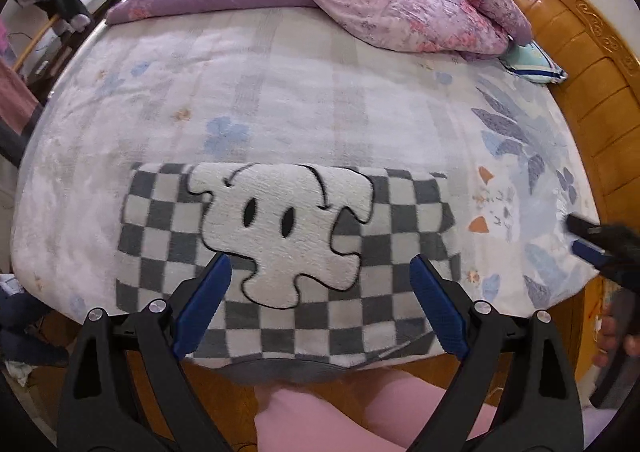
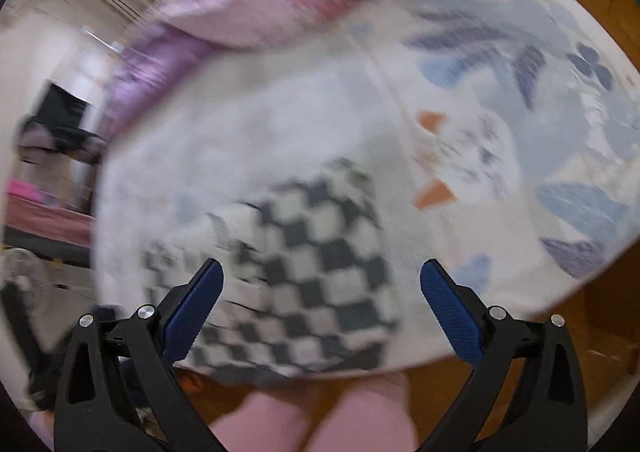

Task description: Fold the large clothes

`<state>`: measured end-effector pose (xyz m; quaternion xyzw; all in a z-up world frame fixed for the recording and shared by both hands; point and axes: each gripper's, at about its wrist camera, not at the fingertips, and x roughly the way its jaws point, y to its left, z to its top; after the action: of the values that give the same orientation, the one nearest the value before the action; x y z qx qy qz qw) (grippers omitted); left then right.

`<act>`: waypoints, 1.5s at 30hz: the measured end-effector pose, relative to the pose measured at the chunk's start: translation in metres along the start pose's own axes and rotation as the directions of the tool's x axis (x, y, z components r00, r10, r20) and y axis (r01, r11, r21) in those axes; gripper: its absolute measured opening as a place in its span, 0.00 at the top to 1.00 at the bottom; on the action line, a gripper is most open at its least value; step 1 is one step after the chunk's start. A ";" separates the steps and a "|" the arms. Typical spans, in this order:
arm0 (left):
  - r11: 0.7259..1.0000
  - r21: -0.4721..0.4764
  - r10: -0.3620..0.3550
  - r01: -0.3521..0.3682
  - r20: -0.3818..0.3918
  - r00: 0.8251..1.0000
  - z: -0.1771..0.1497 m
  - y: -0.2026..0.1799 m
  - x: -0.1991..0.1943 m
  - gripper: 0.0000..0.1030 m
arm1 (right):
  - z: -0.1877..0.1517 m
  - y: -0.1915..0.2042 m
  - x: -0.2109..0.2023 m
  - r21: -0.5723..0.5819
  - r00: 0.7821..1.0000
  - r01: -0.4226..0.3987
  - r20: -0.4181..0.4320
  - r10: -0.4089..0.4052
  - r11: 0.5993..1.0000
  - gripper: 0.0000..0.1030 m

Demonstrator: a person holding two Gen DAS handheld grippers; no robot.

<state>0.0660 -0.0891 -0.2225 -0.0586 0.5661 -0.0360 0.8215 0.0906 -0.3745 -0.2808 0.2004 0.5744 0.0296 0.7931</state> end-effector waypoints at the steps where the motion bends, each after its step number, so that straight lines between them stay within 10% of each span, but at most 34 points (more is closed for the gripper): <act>1: 1.000 -0.003 -0.013 0.013 -0.011 1.000 0.000 -0.001 0.002 0.12 | 0.000 -0.008 0.009 0.006 1.000 0.006 -0.003 -0.006 1.000 0.08; 12: 0.992 -0.095 0.062 -0.079 -0.172 0.983 0.008 0.003 0.046 0.13 | -0.002 -0.069 0.156 0.063 0.935 -0.001 -0.354 0.023 0.998 0.51; 19: 0.966 -0.214 0.079 -0.144 -0.285 0.955 0.008 0.027 0.073 0.13 | -0.003 -0.091 0.228 0.265 0.853 -0.143 -0.456 0.255 0.953 0.51; 26: 0.937 -0.321 0.016 -0.138 -0.355 0.935 0.001 0.040 0.089 0.13 | -0.005 -0.106 0.276 0.483 0.727 -0.306 -0.437 0.529 0.820 0.06; 31: 0.936 -0.318 0.013 -0.151 -0.398 0.917 -0.001 0.038 0.101 0.12 | -0.006 -0.123 0.285 0.626 0.689 -0.261 -0.412 0.597 0.735 0.06; 35: 0.945 -0.288 0.027 -0.158 -0.413 0.910 0.004 0.036 0.110 0.12 | -0.015 -0.117 0.276 0.703 0.709 -0.219 -0.362 0.606 0.677 0.06; 38: 0.955 -0.258 0.040 -0.148 -0.382 0.923 0.013 0.034 0.111 0.13 | -0.039 -0.099 0.282 0.769 0.647 -0.242 -0.327 0.689 0.592 0.07; 42: 0.956 -0.253 0.046 -0.147 -0.368 0.929 0.027 0.040 0.119 0.13 | -0.035 -0.080 0.282 0.700 0.724 -0.133 -0.415 0.551 0.702 0.19; 45: 0.953 -0.283 0.010 -0.110 -0.332 0.943 0.041 0.050 0.125 0.24 | -0.024 -0.065 0.257 0.602 0.774 -0.111 -0.446 0.448 0.791 0.54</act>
<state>0.1483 -0.0531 -0.3307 -0.1572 0.6946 0.0657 0.6989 0.1433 -0.3562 -0.5409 0.4855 0.7292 0.0467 0.4800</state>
